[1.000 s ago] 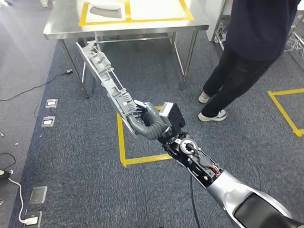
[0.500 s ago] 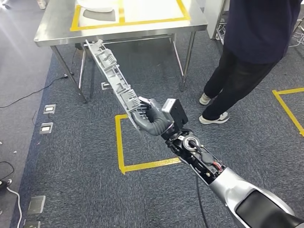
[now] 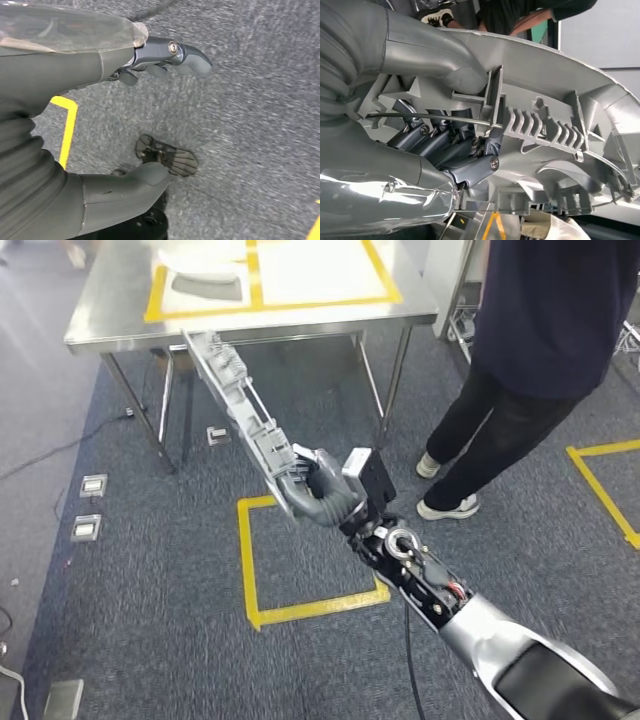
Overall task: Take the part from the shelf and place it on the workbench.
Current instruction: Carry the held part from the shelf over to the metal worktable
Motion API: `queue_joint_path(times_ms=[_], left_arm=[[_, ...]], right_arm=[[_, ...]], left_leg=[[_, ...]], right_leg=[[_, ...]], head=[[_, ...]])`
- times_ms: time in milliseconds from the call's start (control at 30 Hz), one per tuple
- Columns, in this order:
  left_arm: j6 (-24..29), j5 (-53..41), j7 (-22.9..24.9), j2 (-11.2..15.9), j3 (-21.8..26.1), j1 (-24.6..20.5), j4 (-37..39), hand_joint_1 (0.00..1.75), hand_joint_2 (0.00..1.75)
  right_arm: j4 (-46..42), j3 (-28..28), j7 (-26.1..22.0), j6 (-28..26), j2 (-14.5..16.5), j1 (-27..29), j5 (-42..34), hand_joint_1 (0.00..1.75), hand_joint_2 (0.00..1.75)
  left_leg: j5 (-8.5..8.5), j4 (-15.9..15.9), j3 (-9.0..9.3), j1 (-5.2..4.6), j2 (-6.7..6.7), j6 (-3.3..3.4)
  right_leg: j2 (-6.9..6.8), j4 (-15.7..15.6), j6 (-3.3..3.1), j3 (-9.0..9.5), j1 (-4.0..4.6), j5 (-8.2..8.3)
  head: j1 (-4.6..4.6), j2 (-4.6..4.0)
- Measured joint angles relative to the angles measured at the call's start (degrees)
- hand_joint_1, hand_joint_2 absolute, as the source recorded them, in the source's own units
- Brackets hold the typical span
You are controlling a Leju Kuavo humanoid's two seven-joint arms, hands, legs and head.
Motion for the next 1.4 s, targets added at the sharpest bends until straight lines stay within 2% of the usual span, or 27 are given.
queue_joint_path(times_ms=[33,67,100,167,200,233,267,367,433,533,567,600,633,700,767,867,933,967,1033,1067,1100,1133,1167,1200,1267,1300,1400], left_arm=[[0.0,0.1,0.0,0.0,0.0,0.0,0.0,0.00,1.75],[0.0,0.1,0.0,0.0,0.0,0.0,0.0,0.00,1.75],[-0.1,0.2,0.0,0.0,0.0,0.1,0.0,0.00,1.75],[-0.1,0.3,-0.1,-0.1,0.0,0.1,0.0,0.00,1.75],[-0.2,0.3,-0.1,-0.1,0.0,0.1,0.0,0.00,1.75],[-0.2,0.4,-0.2,-0.1,0.0,0.0,0.0,0.00,1.75],[-0.2,0.5,-0.2,-0.1,0.0,0.0,0.0,0.00,1.75],[-0.1,0.6,-0.2,-0.1,0.0,0.0,0.0,0.00,1.75],[0.1,0.6,-0.2,-0.1,0.0,0.0,0.0,0.00,1.75],[0.2,0.8,-0.2,-0.2,0.0,0.0,0.0,0.00,1.75],[0.2,0.9,-0.2,-0.2,0.0,0.1,0.0,0.00,1.75],[0.2,0.9,-0.2,-0.2,0.0,0.2,0.0,0.00,1.75],[0.3,0.9,-0.2,-0.2,0.0,0.2,0.0,0.00,1.75],[0.3,0.9,-0.2,-0.1,0.0,0.3,0.0,0.00,1.75],[0.3,0.9,-0.2,0.0,0.0,0.3,0.0,0.00,1.75],[0.3,0.7,-0.2,0.0,0.0,0.2,0.0,0.00,1.75],[0.3,0.6,-0.2,0.0,-0.1,0.2,0.0,0.00,1.75],[0.3,0.6,-0.2,0.0,-0.1,0.1,0.0,0.00,1.75],[0.3,0.5,-0.2,0.0,-0.1,-0.1,0.0,0.00,1.75],[0.3,0.5,-0.1,0.0,-0.2,-0.1,0.0,0.00,1.75],[0.2,0.5,-0.1,0.0,-0.3,-0.1,0.0,0.00,1.75],[0.2,0.5,0.0,0.0,-0.4,-0.1,0.0,0.00,1.75],[0.2,0.5,0.0,-0.1,-0.5,0.0,0.0,0.00,1.75],[0.2,0.4,0.1,-0.1,-0.6,0.0,0.0,0.00,1.75],[0.2,0.4,0.2,-0.1,-0.8,-0.2,0.0,0.00,1.75],[0.2,0.3,0.2,-0.1,-0.9,-0.3,0.0,0.00,1.75],[0.2,0.3,0.4,0.0,-0.9,-0.6,0.0,0.00,1.75]], right_arm=[[0.0,0.0,0.0,0.0,0.0,0.1,0.0,1.75,1.75],[0.0,0.0,0.0,0.0,0.0,0.2,0.0,1.75,1.75],[0.0,0.0,0.0,0.0,-0.1,0.3,-0.1,1.75,1.75],[0.1,0.0,0.0,0.1,-0.1,0.4,-0.4,1.75,1.75],[0.1,0.0,-0.1,0.2,-0.1,0.4,-0.6,1.75,1.75],[0.2,0.1,-0.3,0.3,-0.1,0.4,-0.8,1.75,1.75],[0.2,0.1,-0.5,0.4,-0.1,0.4,-0.9,1.75,1.75],[0.5,0.2,-0.8,0.6,-0.1,0.4,-0.8,1.75,1.75],[0.7,0.1,-1.0,0.7,-0.1,0.3,-0.9,1.75,1.75],[0.9,0.1,-1.5,1.0,-0.1,0.2,-0.9,1.75,1.75],[1.0,0.2,-1.6,1.1,-0.1,0.2,-0.9,1.75,1.75],[1.1,0.2,-1.5,1.1,-0.1,0.3,-0.9,1.75,1.75],[1.2,0.2,-1.5,1.1,-0.1,0.3,-0.9,1.75,1.75],[1.3,0.2,-1.5,1.1,-0.1,0.3,-0.9,1.75,1.75],[1.5,0.2,-1.6,1.1,-0.1,0.1,-0.9,1.75,1.75],[1.6,0.3,-1.6,1.1,-0.1,-0.1,-0.9,1.75,1.75],[1.6,0.2,-1.5,1.0,-0.1,-0.1,-0.9,1.75,1.75],[1.6,0.2,-1.6,1.0,-0.1,-0.2,-0.9,1.75,1.75],[1.7,0.2,-1.7,1.0,-0.2,-0.2,-0.9,1.75,1.75],[1.8,0.1,-1.7,0.9,-0.2,-0.1,-0.9,1.75,1.75],[1.9,0.1,-1.7,0.9,-0.3,-0.1,-0.9,1.75,1.75],[2.0,0.1,-1.7,0.8,-0.3,0.0,-0.9,1.75,1.75],[2.0,0.1,-1.7,0.7,-0.4,0.0,-0.9,1.75,1.75],[2.1,0.0,-1.7,0.7,-0.4,0.0,-0.9,1.75,1.75],[2.1,-0.1,-1.8,0.7,-0.5,-0.1,-0.9,1.75,1.75],[2.0,-0.1,-1.9,0.7,-0.6,-0.1,-0.9,1.75,1.75],[2.0,-0.2,-1.8,0.6,-0.7,0.0,-0.8,1.75,1.75]], left_leg=[[-0.49,0.0,0.52,0.05,-0.02,-0.07],[-1.01,0.1,1.12,0.14,-0.06,-0.19],[-1.53,0.2,1.76,0.26,-0.11,-0.34],[-2.84,0.5,3.12,0.60,-0.24,-0.88],[-3.45,0.7,3.65,0.71,-0.30,-1.25],[-4.01,0.9,3.97,0.77,-0.35,-1.66],[-4.32,1.0,4.12,0.74,-0.38,-2.06],[-4.65,1.2,4.42,0.77,-0.32,-2.96],[-5.29,5.4,2.23,0.89,-0.08,-3.31],[-9.06,17.3,-5.80,0.89,0.08,-3.52],[-9.98,19.2,-7.72,0.86,0.08,-3.47],[-9.75,19.1,-8.64,0.82,0.08,-3.32],[-8.22,16.9,-8.51,0.72,0.08,-3.05],[-2.21,8.5,-6.20,0.26,0.10,-1.97],[1.33,2.5,-4.31,-0.38,0.00,-1.03],[1.37,0.8,-2.98,-0.47,-0.09,-0.52],[1.02,0.6,-1.69,-0.23,-0.04,-0.12],[0.75,0.5,-1.11,-0.14,-0.02,0.04],[-0.07,0.5,-0.26,-0.18,-0.02,0.22],[-0.55,0.5,0.26,-0.18,-0.05,0.20],[-1.09,0.6,0.90,-0.16,-0.08,0.14],[-1.68,0.6,1.65,-0.11,-0.13,0.04],[-2.31,0.7,2.46,-0.05,-0.19,-0.10],[-2.98,0.8,3.15,-0.01,-0.23,-0.33],[-4.08,1.2,3.87,-0.04,-0.33,-0.93],[-4.44,1.3,3.99,-0.10,-0.36,-1.26],[-5.00,1.6,4.35,-0.19,-0.31,-2.13]], right_leg=[[-0.05,2.8,0.31,-2.10,-0.27,-1.17],[-0.11,3.6,0.58,-3.29,-0.51,-1.51],[-0.17,2.5,0.80,-3.51,-0.71,-0.81],[-0.28,-5.2,1.20,-1.47,-1.09,4.55],[-0.35,-9.0,1.15,-0.42,-1.11,6.86],[-0.37,-11.9,0.87,0.54,-1.07,8.68],[-0.38,-13.1,0.38,0.88,-0.97,9.47],[-0.31,-13.4,-1.18,1.77,-0.77,9.44],[-0.30,-13.9,-1.79,2.77,-0.85,9.20],[-0.29,-14.0,-2.42,3.76,-0.59,8.25],[-0.23,-14.0,-2.51,4.24,-0.44,7.81],[-0.16,-14.0,-2.56,4.85,-0.28,7.32],[-0.09,-14.0,-2.58,5.55,-0.12,6.80],[-0.04,-14.1,-2.53,6.85,0.12,5.74],[0.14,-14.2,-2.21,7.55,0.30,4.73],[0.25,-13.8,-1.32,8.35,0.39,3.87],[0.07,-11.4,-0.75,7.75,0.33,2.64],[-0.03,-8.4,-0.49,6.21,0.23,1.47],[-0.10,-0.4,-0.01,1.45,-0.04,-1.36],[-0.12,2.6,0.20,-0.78,-0.22,-2.36],[-0.15,3.5,0.39,-2.13,-0.38,-2.40],[-0.19,2.2,0.52,-2.46,-0.52,-1.21],[-0.22,-0.9,0.60,-1.94,-0.63,1.18],[-0.26,-5.1,0.63,-1.08,-0.70,4.64],[-0.27,-11.4,0.11,0.30,-0.57,8.78],[-0.26,-12.8,-0.34,0.55,-0.50,9.64],[-0.20,-13.3,-1.46,1.67,-0.56,9.44]], head=[[0.20,0.00],[0.33,0.00],[0.44,0.00],[0.80,0.00],[0.96,0.00],[1.07,0.00],[1.04,0.00],[0.58,0.00],[0.13,0.00],[-0.51,0.00],[-0.60,0.00],[-0.68,0.00],[-0.78,0.00],[-0.95,0.00],[-1.02,0.00],[-0.98,0.00],[-0.81,-0.01],[-0.67,-0.01],[-0.37,0.00],[-0.23,0.00],[-0.05,0.00],[0.12,0.00],[0.32,0.00],[0.55,0.00],[0.67,0.00],[0.62,0.00],[0.31,0.00]])
